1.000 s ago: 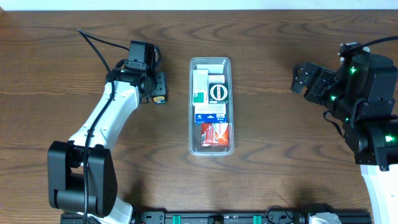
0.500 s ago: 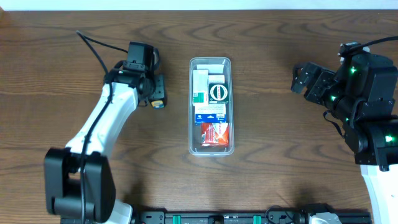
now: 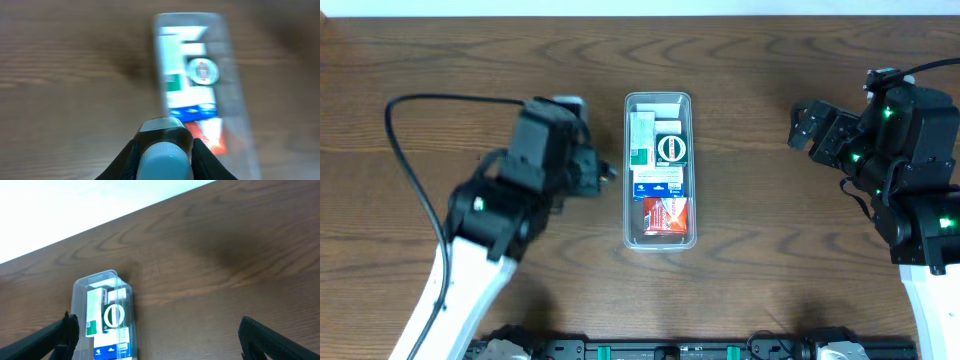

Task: Pack container
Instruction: 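Grasp the bottle by its white cap and carry it over the container, then lower the bottle into the container and open the left gripper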

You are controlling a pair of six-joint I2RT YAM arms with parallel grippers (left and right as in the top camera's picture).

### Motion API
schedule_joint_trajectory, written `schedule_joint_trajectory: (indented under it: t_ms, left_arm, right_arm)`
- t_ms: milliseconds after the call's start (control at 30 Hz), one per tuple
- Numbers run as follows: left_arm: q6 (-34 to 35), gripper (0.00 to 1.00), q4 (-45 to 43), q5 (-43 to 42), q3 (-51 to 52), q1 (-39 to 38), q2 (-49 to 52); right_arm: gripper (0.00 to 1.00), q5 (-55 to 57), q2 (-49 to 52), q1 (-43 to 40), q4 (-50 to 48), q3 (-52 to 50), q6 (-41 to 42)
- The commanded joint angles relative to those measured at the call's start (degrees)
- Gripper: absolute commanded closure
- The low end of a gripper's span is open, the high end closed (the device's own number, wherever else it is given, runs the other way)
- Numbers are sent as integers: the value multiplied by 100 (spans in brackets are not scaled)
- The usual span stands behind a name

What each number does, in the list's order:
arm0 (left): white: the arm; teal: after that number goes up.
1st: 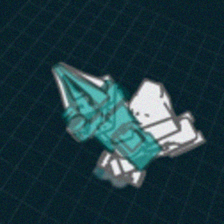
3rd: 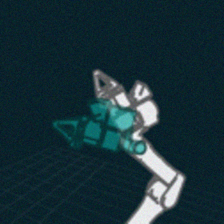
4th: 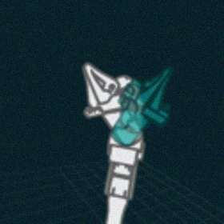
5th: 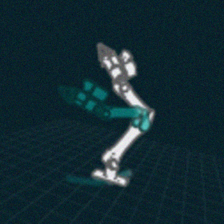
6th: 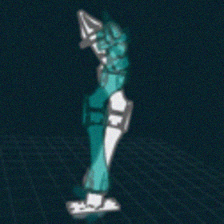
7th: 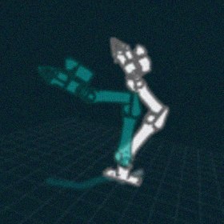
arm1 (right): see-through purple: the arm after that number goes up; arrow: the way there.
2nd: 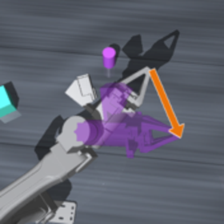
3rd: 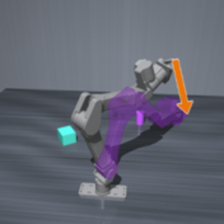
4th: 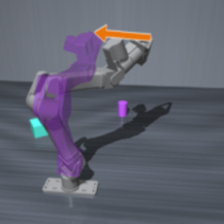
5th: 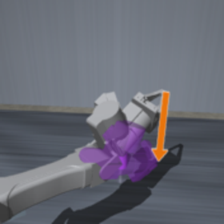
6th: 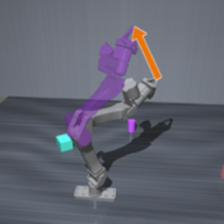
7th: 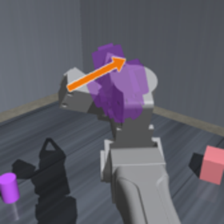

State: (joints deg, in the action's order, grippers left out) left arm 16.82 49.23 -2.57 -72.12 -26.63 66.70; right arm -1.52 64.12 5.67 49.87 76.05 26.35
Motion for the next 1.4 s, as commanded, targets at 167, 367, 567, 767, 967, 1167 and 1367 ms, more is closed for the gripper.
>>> schedule_joint_trajectory:
  t_ms: [167,367,567,767,967,1167,1367]
  left_arm:
    - [1244,89,85,289,-76,-1467,31]
    - [1648,89,90,841,-26,-2323,896]
    - [2111,89,264,892,-26,-2706,1668]
    - [2406,89,409,1086,-9,-2767,2234]
    - [2682,88,367,1078,-9,-2767,2892]
    - [2677,87,208,1080,-9,-2767,3165]
    - [2677,28,92,1082,-28,-2754,2885]
  right_arm:
    - [1,-2,-4,-37,-9,28,-26]
    - [1,-2,-4,-37,-9,28,-26]
    - [1,-2,-4,-37,-9,28,-26]
    - [1,-2,-4,-37,-9,28,-26]
    - [1,-2,-4,-37,-9,28,-26]
    - [1,0,-4,-37,-9,28,-26]
    - [1,-2,-4,-37,-9,28,-26]
